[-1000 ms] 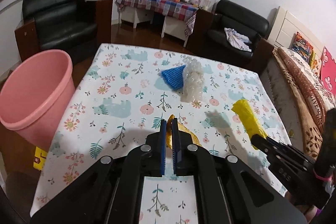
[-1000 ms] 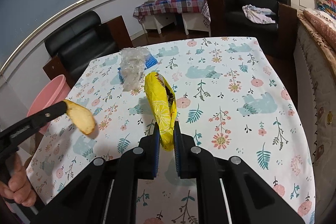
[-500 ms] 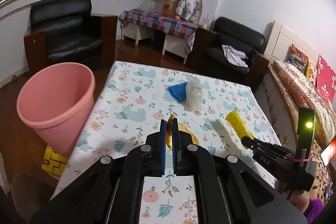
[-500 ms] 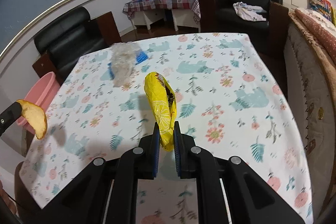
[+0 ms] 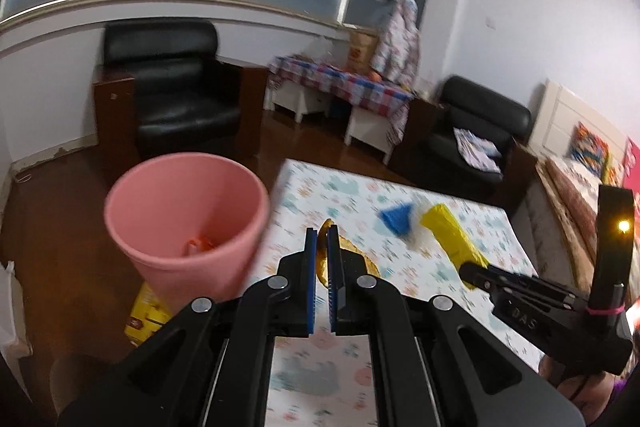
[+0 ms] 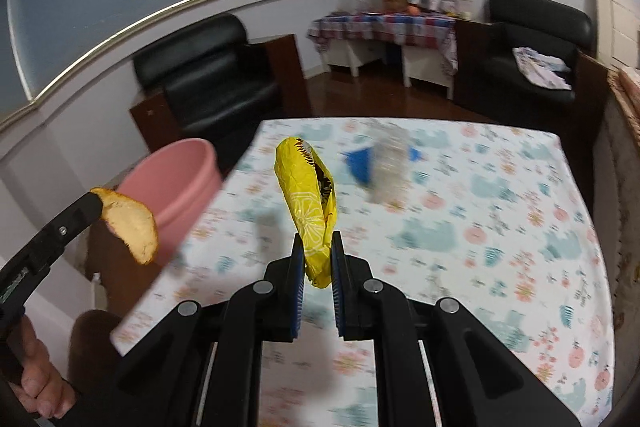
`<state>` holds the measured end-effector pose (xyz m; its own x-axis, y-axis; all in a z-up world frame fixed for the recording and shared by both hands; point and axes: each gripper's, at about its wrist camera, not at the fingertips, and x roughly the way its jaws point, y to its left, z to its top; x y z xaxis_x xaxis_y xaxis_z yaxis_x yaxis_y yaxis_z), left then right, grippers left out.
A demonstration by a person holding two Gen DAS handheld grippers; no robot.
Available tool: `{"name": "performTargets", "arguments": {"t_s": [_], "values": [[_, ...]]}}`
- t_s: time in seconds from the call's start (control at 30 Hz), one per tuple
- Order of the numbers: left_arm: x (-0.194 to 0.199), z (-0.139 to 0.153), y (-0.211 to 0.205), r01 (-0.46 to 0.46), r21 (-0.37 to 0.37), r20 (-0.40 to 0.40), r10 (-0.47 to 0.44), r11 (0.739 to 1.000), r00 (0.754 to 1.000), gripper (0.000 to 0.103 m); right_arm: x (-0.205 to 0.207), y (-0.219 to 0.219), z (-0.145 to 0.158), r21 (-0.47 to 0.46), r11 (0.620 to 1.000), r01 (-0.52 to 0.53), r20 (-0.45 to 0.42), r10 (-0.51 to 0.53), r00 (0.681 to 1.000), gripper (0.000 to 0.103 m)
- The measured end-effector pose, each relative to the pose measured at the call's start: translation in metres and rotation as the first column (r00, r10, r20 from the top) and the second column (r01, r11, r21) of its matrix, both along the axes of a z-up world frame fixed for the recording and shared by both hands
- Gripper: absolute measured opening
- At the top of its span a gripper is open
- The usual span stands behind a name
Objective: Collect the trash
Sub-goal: 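Carry the yellow bag and orange peel to the pink bin and release both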
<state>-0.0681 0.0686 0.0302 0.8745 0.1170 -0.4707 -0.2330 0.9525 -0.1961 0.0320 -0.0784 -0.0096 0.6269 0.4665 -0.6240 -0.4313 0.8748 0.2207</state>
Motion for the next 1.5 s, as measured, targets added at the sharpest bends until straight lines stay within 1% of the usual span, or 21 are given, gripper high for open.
{"name": "performTargets", "arguments": {"t_s": [0.13, 0.23, 0.4, 0.57, 0.8, 0.97, 1.2, 1.43, 1.5], "values": [[-0.009, 0.011, 0.037, -0.076, -0.021, 0.043, 0.077, 0.997, 0.996, 0.004, 0.000, 0.031, 0.010, 0.002, 0.998, -0.068, -0.001, 0.068, 0.998, 0.012], [-0.012, 0.012, 0.064, -0.122, -0.039, 0.048, 0.124, 0.992, 0.991, 0.004, 0.002, 0.056, 0.015, 0.002, 0.994, -0.113, -0.003, 0.114, 0.994, 0.012], [-0.009, 0.004, 0.101, -0.170, -0.041, 0.018, 0.171, 0.985, 0.985, 0.004, 0.011, 0.095, 0.016, 0.014, 0.984, -0.177, -0.017, 0.177, 0.984, 0.012], [0.000, -0.008, 0.127, -0.202, -0.056, -0.010, 0.202, 0.978, 0.979, 0.004, 0.021, 0.137, 0.011, -0.017, 0.970, -0.244, -0.036, 0.243, 0.969, 0.012], [0.011, -0.024, 0.141, -0.223, -0.049, -0.049, 0.221, 0.974, 0.974, 0.004, 0.039, 0.181, 0.002, -0.015, 0.954, -0.300, -0.059, 0.299, 0.952, 0.012], [0.017, -0.037, 0.151, -0.228, -0.053, -0.082, 0.224, 0.972, 0.971, 0.004, 0.050, 0.199, -0.012, -0.011, 0.946, -0.323, -0.090, 0.321, 0.943, 0.012], [0.027, -0.051, 0.163, -0.225, -0.044, -0.117, 0.219, 0.973, 0.969, 0.004, 0.063, 0.215, -0.029, -0.009, 0.944, -0.328, -0.125, 0.325, 0.938, 0.012], [0.038, -0.056, 0.169, -0.229, -0.039, -0.128, 0.222, 0.973, 0.967, 0.004, 0.071, 0.226, -0.039, -0.016, 0.944, -0.329, -0.138, 0.324, 0.936, 0.012], [0.041, -0.057, 0.172, -0.228, -0.045, -0.137, 0.220, 0.973, 0.966, 0.005, 0.074, 0.227, -0.041, -0.017, 0.944, -0.329, -0.142, 0.324, 0.935, 0.014]]}}
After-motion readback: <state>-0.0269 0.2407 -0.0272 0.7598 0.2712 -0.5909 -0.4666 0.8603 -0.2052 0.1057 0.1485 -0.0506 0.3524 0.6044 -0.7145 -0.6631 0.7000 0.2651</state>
